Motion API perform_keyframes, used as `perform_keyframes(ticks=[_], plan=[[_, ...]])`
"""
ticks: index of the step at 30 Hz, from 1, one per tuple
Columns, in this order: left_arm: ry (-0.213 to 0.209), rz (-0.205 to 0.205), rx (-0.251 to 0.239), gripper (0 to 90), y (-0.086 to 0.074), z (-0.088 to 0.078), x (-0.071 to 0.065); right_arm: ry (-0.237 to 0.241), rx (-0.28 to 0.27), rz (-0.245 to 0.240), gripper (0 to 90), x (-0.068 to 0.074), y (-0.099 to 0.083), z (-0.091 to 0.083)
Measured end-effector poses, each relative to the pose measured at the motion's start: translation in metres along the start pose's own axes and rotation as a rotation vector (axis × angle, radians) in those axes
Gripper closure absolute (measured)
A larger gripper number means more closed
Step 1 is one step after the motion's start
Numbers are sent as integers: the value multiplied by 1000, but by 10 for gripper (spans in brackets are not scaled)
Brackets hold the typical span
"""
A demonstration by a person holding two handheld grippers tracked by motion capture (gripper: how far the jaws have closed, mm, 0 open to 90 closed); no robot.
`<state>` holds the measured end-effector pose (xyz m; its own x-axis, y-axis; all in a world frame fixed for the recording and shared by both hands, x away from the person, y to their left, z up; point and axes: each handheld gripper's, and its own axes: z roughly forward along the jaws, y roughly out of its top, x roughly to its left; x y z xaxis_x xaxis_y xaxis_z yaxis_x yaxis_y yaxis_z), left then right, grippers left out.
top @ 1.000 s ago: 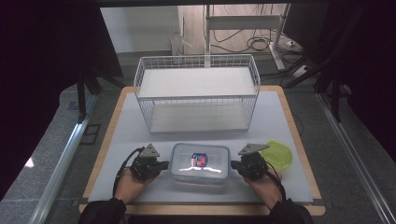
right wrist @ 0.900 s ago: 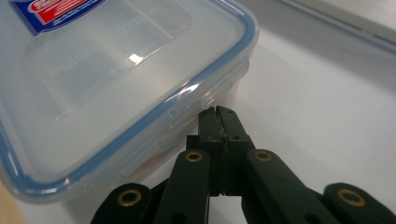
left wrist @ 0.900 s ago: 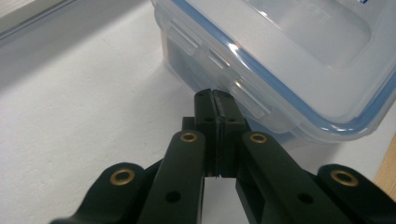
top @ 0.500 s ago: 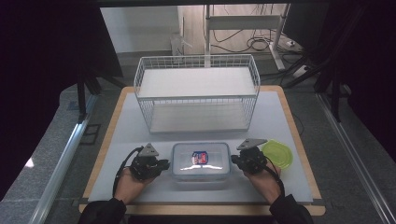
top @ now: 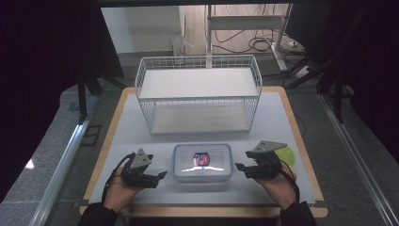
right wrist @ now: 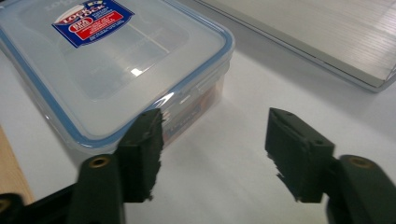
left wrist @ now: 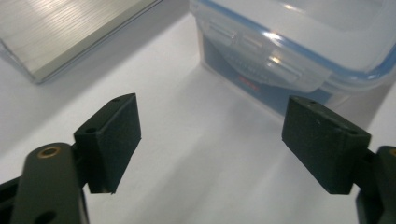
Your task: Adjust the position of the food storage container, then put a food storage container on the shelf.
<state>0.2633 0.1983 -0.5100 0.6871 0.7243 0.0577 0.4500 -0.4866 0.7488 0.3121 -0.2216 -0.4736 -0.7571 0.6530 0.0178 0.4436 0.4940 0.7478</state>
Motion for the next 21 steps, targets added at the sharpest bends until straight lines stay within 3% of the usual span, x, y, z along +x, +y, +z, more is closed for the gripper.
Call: perform_keyframes(ticks=[6, 9, 11, 13, 15, 21], plan=[[4, 6, -21, 88, -3, 2, 1, 23, -24, 6, 207, -1, 0, 1], [-17, 13, -50, 57, -3, 2, 3, 16, -26, -7, 97, 2, 1, 5], [-25, -16, -61, 50, -3, 2, 5, 0, -35, -20, 53, 4, 1, 6], [-27, -27, -69, 44, -3, 1, 6, -4, -38, -25, 41, 5, 2, 6], [-26, -65, -81, 51, -2, -1, 8, -4, -47, -29, 33, 7, 2, 6], [-51, -64, -70, 59, 4, -4, 7, 7, -33, -31, 41, 7, 4, 6]])
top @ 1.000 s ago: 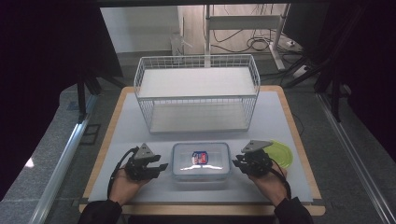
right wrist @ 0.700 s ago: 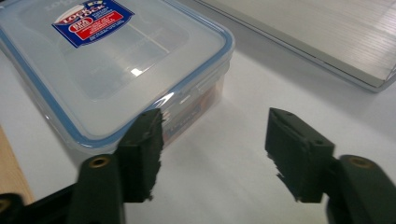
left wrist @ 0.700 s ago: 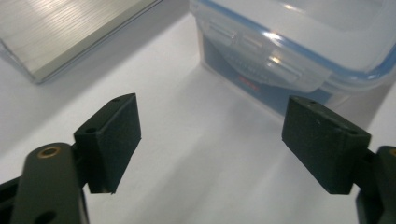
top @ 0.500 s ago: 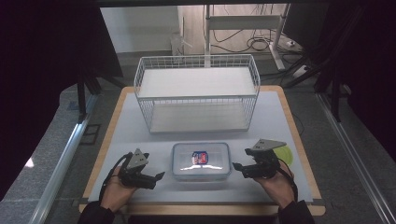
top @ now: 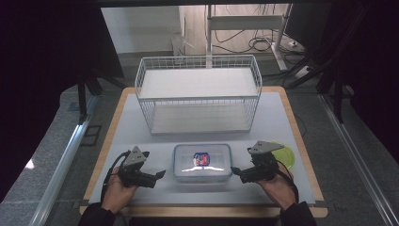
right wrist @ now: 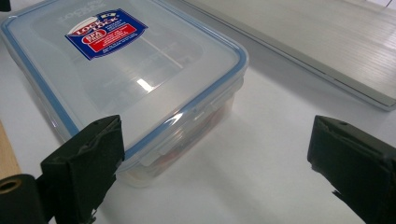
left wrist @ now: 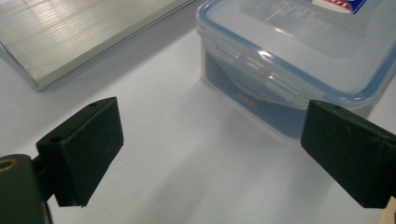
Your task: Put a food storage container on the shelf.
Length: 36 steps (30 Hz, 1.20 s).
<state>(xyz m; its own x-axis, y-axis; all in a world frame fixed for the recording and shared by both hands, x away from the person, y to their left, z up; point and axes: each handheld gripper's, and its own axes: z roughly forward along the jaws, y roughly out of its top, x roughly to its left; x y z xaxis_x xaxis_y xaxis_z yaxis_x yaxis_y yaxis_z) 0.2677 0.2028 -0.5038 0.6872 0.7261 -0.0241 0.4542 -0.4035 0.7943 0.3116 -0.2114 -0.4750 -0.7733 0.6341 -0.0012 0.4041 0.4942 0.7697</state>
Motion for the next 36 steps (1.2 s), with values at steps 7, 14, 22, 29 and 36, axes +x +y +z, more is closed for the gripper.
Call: perform_keyframes(ticks=[7, 14, 22, 29, 36], plan=[[-117, -37, 19, 8, 14, 6, -2, 0, -1, 1, 39, 5, 5, 4], [-191, -47, 40, 0, 27, 21, -2, 79, 25, 54, 9, 8, 9, 19], [-302, -116, 90, 0, 30, 45, 4, 181, 72, 106, 9, 7, 13, 34], [-424, -186, 106, 0, 32, 64, 7, 265, 106, 206, 0, -1, 14, 48], [-414, -190, 134, 5, 33, 61, 2, 289, 135, 241, 45, 0, 15, 47]])
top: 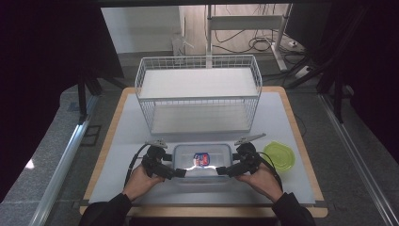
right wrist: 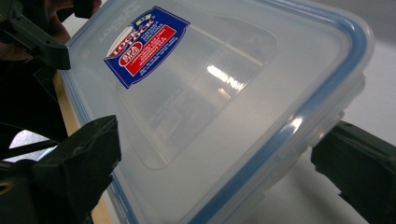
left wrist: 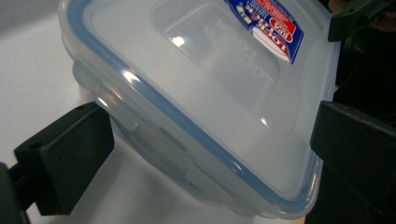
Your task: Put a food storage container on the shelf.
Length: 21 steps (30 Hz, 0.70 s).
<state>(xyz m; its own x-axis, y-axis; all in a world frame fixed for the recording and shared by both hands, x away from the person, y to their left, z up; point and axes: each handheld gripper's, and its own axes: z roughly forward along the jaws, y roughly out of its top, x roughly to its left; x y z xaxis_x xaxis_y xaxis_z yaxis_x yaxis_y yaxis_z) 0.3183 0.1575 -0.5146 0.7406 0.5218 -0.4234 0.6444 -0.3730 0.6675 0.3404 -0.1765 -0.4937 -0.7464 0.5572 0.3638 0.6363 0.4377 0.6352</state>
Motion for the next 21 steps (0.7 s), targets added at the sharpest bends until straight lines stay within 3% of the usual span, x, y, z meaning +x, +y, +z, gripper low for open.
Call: perform_keyframes(ticks=[5, 9, 14, 16, 21], plan=[[21, 14, 6, 57, -5, -6, -9, -18, -5, -5, 117, 5, -2, -7], [26, 15, -23, 162, -16, -13, -18, -25, -18, 3, 200, 13, -12, -15], [19, -11, -80, 307, -23, -21, -18, -15, -33, 17, 304, 18, -21, -23], [8, -26, -118, 370, -26, -27, -19, -9, -71, 31, 380, 17, -22, -29], [-15, -65, -151, 428, -27, -29, -15, 20, -112, 68, 462, 12, -24, -35]])
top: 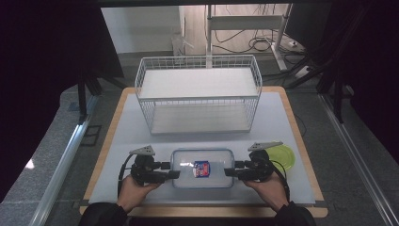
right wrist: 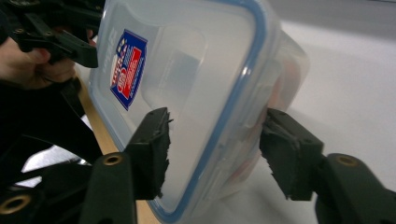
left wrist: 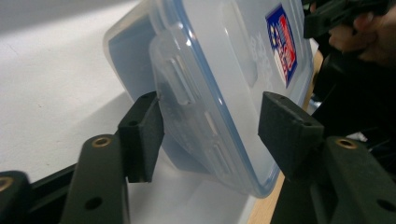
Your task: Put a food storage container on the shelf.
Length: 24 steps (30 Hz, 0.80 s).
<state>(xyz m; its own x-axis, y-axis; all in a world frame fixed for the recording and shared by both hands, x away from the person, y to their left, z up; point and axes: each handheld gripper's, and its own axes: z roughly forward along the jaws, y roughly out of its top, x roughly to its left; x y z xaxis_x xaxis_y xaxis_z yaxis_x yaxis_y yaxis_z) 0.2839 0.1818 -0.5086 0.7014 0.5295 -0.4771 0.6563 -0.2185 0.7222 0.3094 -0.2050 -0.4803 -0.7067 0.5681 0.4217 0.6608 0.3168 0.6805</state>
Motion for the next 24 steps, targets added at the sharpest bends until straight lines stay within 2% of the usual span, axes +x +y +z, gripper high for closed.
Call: perform_keyframes(ticks=[1, 7, 11, 16, 17, 21, 23, 24], plan=[[-25, -33, -23, 458, -1, -1, 3, 10, -7, 20, 484, -1, -1, -2], [-38, -60, -37, 488, -1, -2, 5, 19, -24, 61, 510, -1, -4, -4], [-10, -45, -46, 497, 1, -4, 3, 24, -41, 73, 533, -1, -5, -4], [24, -33, -50, 500, 3, -4, 0, -7, -58, 53, 535, 4, -3, -3], [49, -22, -44, 499, 6, -4, -2, -19, -65, 43, 534, 5, -2, -2], [49, -8, -54, 497, 10, -5, 0, -35, -78, 27, 534, 7, 2, -4], [57, 9, -69, 497, 18, -8, -2, -33, -113, 26, 536, 6, 6, -6], [57, 9, -69, 497, 18, -8, -2, -33, -113, 26, 536, 6, 6, -6]])
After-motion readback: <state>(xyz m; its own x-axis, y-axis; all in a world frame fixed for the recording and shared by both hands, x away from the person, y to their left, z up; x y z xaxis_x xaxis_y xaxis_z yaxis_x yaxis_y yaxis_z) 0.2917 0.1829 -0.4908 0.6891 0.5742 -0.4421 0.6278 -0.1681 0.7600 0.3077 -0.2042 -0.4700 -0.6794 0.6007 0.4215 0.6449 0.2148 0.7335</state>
